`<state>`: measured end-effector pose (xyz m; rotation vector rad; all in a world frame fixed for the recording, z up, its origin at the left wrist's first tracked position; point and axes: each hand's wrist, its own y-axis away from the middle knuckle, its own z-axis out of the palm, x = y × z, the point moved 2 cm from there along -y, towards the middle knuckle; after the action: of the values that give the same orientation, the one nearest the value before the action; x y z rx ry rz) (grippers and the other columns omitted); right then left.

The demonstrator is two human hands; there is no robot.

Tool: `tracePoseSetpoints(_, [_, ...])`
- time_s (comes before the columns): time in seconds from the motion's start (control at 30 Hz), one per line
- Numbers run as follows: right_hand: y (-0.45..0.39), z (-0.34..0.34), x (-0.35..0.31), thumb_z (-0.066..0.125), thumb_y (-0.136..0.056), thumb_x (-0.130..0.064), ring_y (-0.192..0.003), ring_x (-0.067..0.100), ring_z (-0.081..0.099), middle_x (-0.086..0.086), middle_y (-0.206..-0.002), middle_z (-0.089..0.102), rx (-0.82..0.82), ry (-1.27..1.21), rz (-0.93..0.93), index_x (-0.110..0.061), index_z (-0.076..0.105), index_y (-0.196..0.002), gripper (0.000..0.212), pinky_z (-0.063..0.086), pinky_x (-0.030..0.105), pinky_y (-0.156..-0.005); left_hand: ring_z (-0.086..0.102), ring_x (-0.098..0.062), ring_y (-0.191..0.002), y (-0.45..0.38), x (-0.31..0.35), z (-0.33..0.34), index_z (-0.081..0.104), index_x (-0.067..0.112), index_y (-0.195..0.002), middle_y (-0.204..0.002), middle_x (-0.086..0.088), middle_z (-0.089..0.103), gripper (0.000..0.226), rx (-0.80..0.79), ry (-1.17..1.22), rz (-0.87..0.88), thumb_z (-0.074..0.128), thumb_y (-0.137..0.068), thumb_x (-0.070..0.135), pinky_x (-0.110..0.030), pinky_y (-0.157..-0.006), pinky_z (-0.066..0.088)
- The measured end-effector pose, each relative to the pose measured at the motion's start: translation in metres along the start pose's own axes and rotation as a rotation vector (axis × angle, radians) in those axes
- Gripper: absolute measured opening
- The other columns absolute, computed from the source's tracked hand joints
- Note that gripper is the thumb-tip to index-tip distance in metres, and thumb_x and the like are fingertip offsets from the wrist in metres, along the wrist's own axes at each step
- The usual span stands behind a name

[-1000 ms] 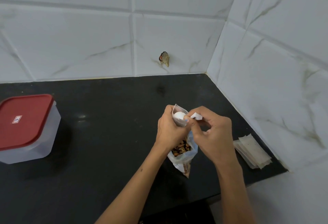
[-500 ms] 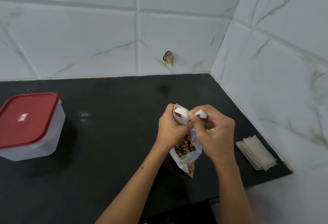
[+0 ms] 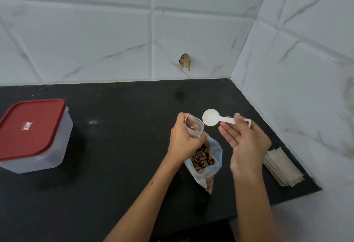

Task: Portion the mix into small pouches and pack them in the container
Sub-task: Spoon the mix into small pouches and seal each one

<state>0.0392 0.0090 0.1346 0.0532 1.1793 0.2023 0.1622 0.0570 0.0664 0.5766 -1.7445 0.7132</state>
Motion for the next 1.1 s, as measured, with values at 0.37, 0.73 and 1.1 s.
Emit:
tracePoseSetpoints(0.37, [-0.022,-0.028,0.052,0.065,-0.088,-0.017,-0.066,0.013,0.063,0.000,-0.069,0.062,-0.005,1.082,-0.232,-0.013,0.060,-0.075,0.015,0.047,0.021,-0.056,0.054,-0.001,-0.076,0.014,-0.024,-0.029,0.049,0.019,-0.094,-0.087,0.011,0.053,0.034,0.030,-0.023,-0.192,0.076,-0.074,0.021,-0.011,-0.060,0.042])
tracePoseSetpoints(0.73, [-0.026,-0.009,0.081,0.061,-0.089,-0.021,-0.072,0.015,0.064,0.003,-0.076,0.065,-0.101,1.260,-0.187,-0.010,0.062,-0.083,0.012,0.048,0.024,-0.063,0.064,-0.018,-0.092,0.022,-0.053,-0.015,0.054,0.020,-0.098,-0.097,-0.002,0.061,0.031,-0.002,0.127,-0.574,0.072,-0.074,0.011,-0.038,-0.080,0.057])
tracePoseSetpoints(1.1, [-0.031,-0.026,0.096,0.064,-0.089,-0.014,-0.064,0.009,0.070,0.005,-0.075,0.071,0.113,0.722,0.030,-0.014,0.062,-0.080,0.009,0.060,0.031,-0.070,0.067,-0.016,-0.088,0.025,-0.052,-0.014,0.059,0.016,-0.097,-0.095,-0.006,0.065,0.028,-0.018,0.240,-0.572,0.069,-0.076,0.001,-0.026,-0.067,0.055])
